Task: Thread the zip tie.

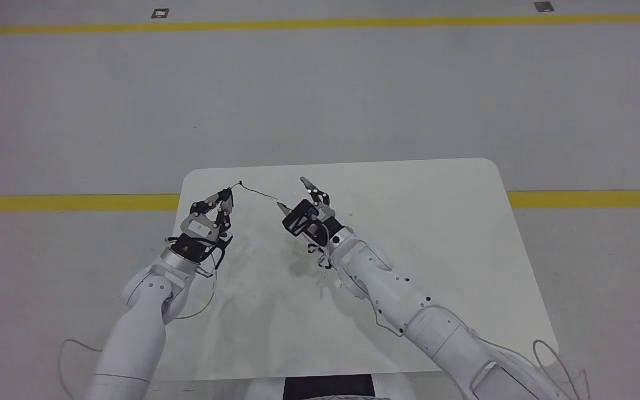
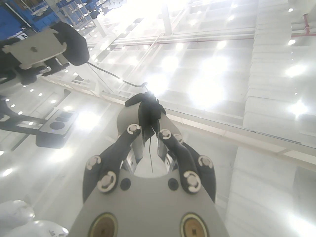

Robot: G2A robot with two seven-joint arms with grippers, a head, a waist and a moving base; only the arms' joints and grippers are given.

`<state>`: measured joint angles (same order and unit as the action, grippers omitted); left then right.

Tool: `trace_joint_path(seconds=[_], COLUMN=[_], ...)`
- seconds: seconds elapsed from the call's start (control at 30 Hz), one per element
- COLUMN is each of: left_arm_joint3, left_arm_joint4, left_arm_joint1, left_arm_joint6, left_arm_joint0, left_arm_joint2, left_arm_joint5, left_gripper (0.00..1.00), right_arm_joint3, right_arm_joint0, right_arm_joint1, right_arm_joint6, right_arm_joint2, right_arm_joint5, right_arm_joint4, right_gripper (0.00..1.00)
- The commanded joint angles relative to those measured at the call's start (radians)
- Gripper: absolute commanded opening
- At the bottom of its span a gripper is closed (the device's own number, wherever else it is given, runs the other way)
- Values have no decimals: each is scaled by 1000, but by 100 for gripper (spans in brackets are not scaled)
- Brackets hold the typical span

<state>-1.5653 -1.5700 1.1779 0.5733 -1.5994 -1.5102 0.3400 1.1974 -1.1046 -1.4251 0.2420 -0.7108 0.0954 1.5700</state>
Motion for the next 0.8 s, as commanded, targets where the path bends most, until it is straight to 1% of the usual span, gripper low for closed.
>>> trace_joint_path(seconds=[0.0,0.03,0.2,0.5,0.57,0.6,0.7,0.73,0.77], left_arm_joint3=[0,0,0,-4,2,11,34,43,53], left_arm_joint4=[0,0,0,0,1,3,31,24,8], left_arm_joint1=[0,0,0,1,0,-1,-10,-14,-19], left_arm_joint6=[0,0,0,-4,32,48,149,195,225], left_arm_joint0=[0,0,0,2,-2,-2,-5,-8,-9], left_arm_joint2=[0,0,0,5,14,12,19,33,43], left_arm_joint5=[0,0,0,-3,0,0,0,0,0], left_gripper=[0,0,0,0,0,0,0,0,0], right_arm_joint3=[4,7,25,25,25,25,25,25,25], right_arm_joint0=[-5,-9,-30,-30,-30,-30,-30,-30,-30], right_arm_joint1=[8,12,36,36,36,36,36,36,36], right_arm_joint6=[-11,-15,-61,-61,-61,-61,-61,-61,-61], right_arm_joint2=[-9,-12,-34,-34,-34,-34,-34,-34,-34], right_arm_joint5=[13,17,77,77,77,77,77,77,77], right_arm_joint4=[0,0,0,0,0,0,0,0,0], right_gripper=[100,100,100,100,100,100,100,100,100])
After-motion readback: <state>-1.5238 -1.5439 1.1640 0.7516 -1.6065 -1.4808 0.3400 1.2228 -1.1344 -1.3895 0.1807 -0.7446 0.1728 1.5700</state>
